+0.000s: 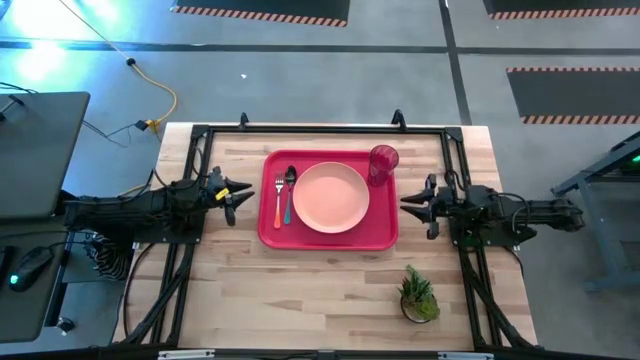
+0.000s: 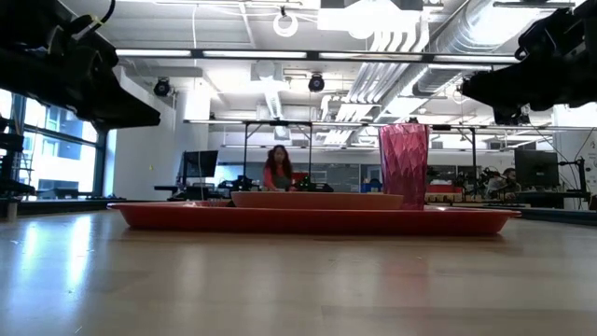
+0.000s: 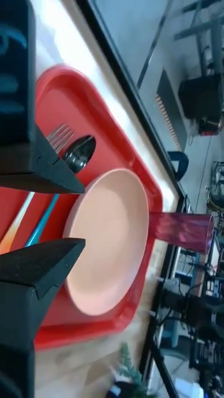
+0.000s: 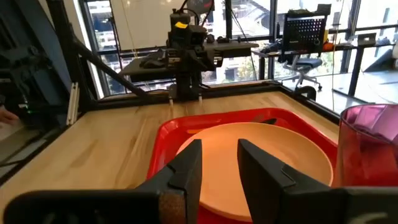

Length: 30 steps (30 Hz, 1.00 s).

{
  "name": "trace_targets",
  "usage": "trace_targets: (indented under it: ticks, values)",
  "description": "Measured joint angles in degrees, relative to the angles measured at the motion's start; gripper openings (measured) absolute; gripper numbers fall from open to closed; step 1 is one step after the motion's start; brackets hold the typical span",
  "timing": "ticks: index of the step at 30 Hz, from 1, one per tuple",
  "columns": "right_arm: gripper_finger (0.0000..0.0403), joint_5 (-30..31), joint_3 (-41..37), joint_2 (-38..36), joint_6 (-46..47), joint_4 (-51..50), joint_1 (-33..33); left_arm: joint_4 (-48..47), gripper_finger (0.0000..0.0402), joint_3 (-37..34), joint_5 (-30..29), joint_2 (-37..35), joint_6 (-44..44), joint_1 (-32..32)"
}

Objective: Pick and place plate/cup/fork/spoon on tray
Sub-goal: Return to Home Position

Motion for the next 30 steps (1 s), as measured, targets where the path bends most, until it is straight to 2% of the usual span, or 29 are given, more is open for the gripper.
trace_targets:
  ticks: [9,30]
  values:
    - [0.0094,0.0,0.02,0.08,6.62,-0.02,0.0,0.05,0.0115,0.0,-0.2,0.0,4.11,0.0]
    - [0.0094,0.02,0.02,0.08,6.3,-0.09,0.0,0.03,0.0115,0.02,-0.11,0.0,4.15,0.0]
